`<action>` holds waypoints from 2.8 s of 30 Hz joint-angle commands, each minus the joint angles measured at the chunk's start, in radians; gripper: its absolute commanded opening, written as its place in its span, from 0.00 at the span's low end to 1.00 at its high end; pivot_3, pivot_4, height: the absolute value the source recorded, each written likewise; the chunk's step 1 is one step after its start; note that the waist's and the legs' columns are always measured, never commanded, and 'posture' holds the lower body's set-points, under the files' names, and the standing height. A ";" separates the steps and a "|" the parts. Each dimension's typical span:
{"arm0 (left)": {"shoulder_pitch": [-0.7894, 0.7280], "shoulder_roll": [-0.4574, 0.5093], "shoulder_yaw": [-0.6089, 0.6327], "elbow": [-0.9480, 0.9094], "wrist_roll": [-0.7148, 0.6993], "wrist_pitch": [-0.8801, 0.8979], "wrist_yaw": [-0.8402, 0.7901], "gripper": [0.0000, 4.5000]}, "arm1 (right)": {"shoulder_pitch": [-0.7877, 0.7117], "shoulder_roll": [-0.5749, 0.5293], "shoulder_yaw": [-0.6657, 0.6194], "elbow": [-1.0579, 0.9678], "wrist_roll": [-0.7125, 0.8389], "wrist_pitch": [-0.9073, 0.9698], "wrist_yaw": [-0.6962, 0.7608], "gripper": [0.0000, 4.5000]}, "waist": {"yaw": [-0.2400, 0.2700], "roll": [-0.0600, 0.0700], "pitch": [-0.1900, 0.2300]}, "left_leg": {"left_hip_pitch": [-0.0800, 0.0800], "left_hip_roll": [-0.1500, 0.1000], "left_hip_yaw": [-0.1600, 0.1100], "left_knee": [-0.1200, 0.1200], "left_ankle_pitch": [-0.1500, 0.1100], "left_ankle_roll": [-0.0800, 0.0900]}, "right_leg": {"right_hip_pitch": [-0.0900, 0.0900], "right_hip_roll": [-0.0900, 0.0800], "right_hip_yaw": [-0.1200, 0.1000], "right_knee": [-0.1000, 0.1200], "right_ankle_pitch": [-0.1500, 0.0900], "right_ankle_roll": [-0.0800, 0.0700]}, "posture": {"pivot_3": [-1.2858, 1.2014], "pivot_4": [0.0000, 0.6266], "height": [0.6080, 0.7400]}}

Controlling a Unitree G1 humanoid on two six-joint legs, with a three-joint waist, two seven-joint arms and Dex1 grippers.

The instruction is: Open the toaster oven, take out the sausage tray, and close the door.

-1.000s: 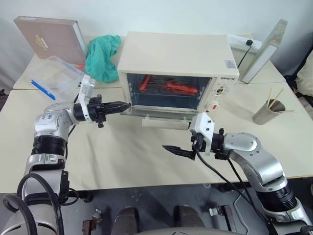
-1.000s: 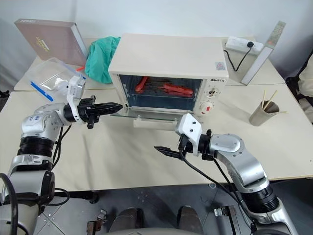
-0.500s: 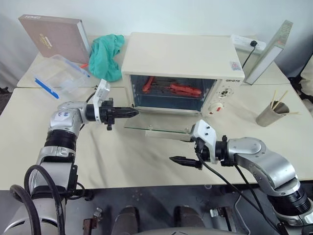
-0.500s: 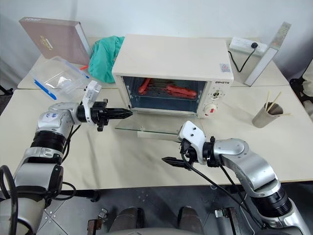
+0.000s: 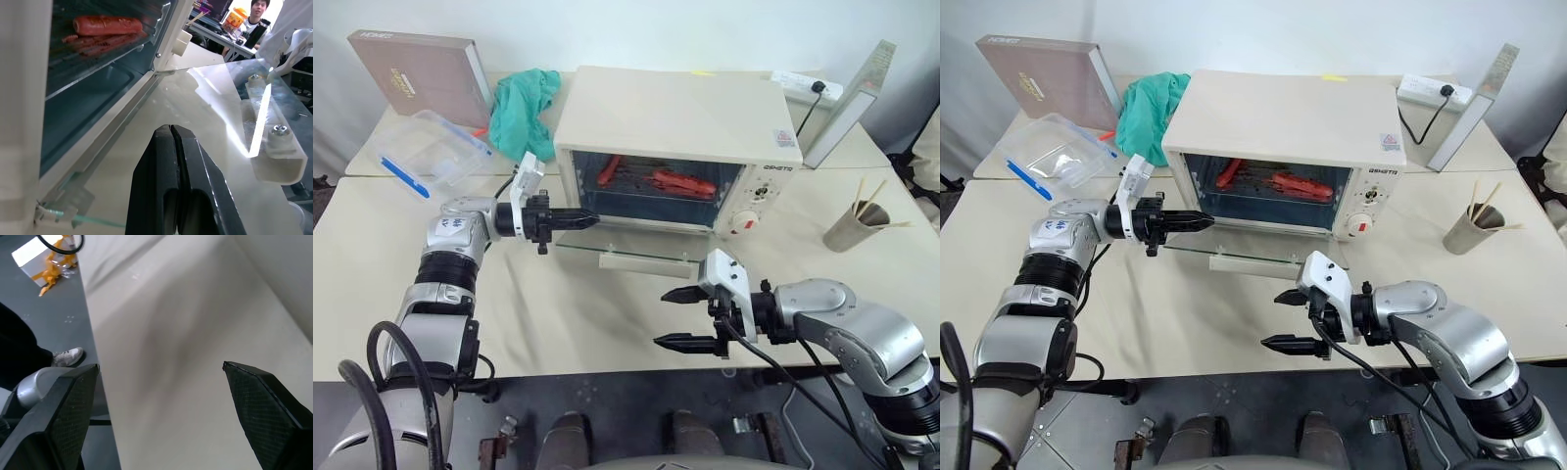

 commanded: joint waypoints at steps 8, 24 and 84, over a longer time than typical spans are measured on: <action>0.006 -0.005 -0.012 -0.024 0.018 0.003 -0.026 0.00 | 0.166 -0.162 -0.183 -0.111 0.101 -0.064 0.122 0.94 | 0.010 -0.001 0.001 | 0.000 0.000 0.000 0.001 0.000 0.000 | 0.000 0.000 0.000 0.000 0.000 0.000 | 0.52 0.24 1.00; 0.062 0.003 -0.125 -0.040 0.143 -0.046 -0.021 0.00 | -0.050 -0.228 -0.340 -0.080 0.253 -0.005 -0.012 0.94 | 0.024 -0.002 0.001 | 0.000 0.000 0.000 0.003 0.000 0.000 | 0.001 0.000 0.000 0.000 0.001 0.000 | 0.52 0.24 1.00; 0.513 0.011 0.233 -0.663 -0.261 0.092 0.316 0.00 | -0.536 0.497 0.559 0.645 -1.568 -0.251 -0.358 0.94 | -0.061 -0.002 0.001 | -0.001 0.000 0.001 0.000 0.000 -0.001 | -0.006 -0.003 -0.002 0.008 0.001 0.000 | 0.52 0.24 1.00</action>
